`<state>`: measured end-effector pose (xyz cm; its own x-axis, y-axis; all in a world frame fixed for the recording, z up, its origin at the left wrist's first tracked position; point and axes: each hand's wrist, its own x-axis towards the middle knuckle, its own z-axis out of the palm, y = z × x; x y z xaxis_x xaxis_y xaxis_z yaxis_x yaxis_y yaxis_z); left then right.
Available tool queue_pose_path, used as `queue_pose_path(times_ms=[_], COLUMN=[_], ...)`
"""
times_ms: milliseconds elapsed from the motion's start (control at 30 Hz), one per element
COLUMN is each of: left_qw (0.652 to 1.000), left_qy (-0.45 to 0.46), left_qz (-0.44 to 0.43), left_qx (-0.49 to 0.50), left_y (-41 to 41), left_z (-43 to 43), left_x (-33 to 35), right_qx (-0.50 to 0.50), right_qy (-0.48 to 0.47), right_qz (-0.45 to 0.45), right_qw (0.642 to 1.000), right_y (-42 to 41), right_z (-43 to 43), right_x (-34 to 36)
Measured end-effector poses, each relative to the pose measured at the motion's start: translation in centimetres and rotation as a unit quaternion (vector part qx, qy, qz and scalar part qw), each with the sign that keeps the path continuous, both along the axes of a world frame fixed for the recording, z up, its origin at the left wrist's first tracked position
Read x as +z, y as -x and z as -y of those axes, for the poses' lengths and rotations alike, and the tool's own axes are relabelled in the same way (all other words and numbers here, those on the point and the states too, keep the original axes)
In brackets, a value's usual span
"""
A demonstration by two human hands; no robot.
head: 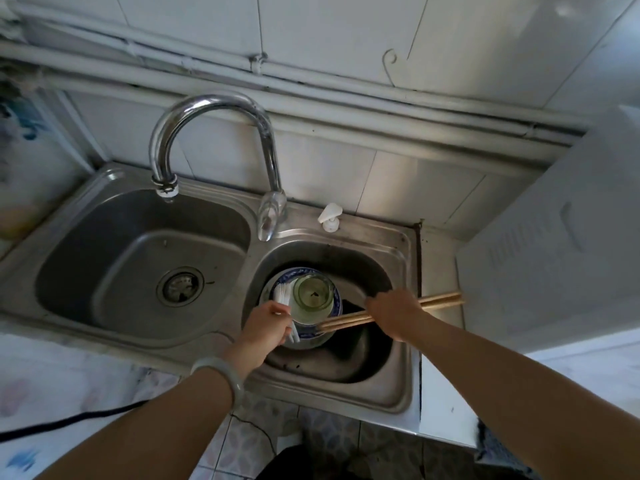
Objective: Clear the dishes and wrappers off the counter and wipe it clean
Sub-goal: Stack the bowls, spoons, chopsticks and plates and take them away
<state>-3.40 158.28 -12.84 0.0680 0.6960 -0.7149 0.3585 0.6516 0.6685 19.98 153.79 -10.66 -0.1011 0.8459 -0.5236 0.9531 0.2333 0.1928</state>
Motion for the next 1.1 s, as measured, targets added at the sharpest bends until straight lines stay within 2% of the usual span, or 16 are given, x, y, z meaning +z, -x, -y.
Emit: queue_pose_path(times_ms=[167,367,600,733,867,1100], left_qw=[1.000,1.000,0.998,0.996,0.992,0.997], left_qy=[0.002,-0.006,-0.010,-0.017,-0.027,-0.020], left_qz=[-0.014,-0.016,-0.037,-0.053,-0.079,-0.049], left_qx=[-0.014,-0.020,-0.046,-0.068,-0.092,-0.048], left_y=[-0.4,-0.1,-0.6,-0.4,-0.4,-1.2], left_z=[0.5,0.4,0.6,0.8,0.7,0.6], left_x=[-0.6,-0.9,-1.2,-1.7,-2.1,-1.5], right_qx=[-0.034,0.020,-0.026,-0.068,-0.051,-0.074], right_qy=[-0.019,-0.024,-0.012,-0.001,-0.034,-0.041], right_qz=[-0.026,-0.048,0.001,-0.009,0.012,-0.007], right_qw=[0.999,0.998,1.000,0.998,0.998,0.996], right_y=[1.4,1.3,2.0,3.5,3.5,3.4], right_z=[-1.3,-1.8,-1.1,-0.6,-0.7,0.2], right_x=[-1.8,-1.7,-2.3,-3.8,-4.3,-3.8])
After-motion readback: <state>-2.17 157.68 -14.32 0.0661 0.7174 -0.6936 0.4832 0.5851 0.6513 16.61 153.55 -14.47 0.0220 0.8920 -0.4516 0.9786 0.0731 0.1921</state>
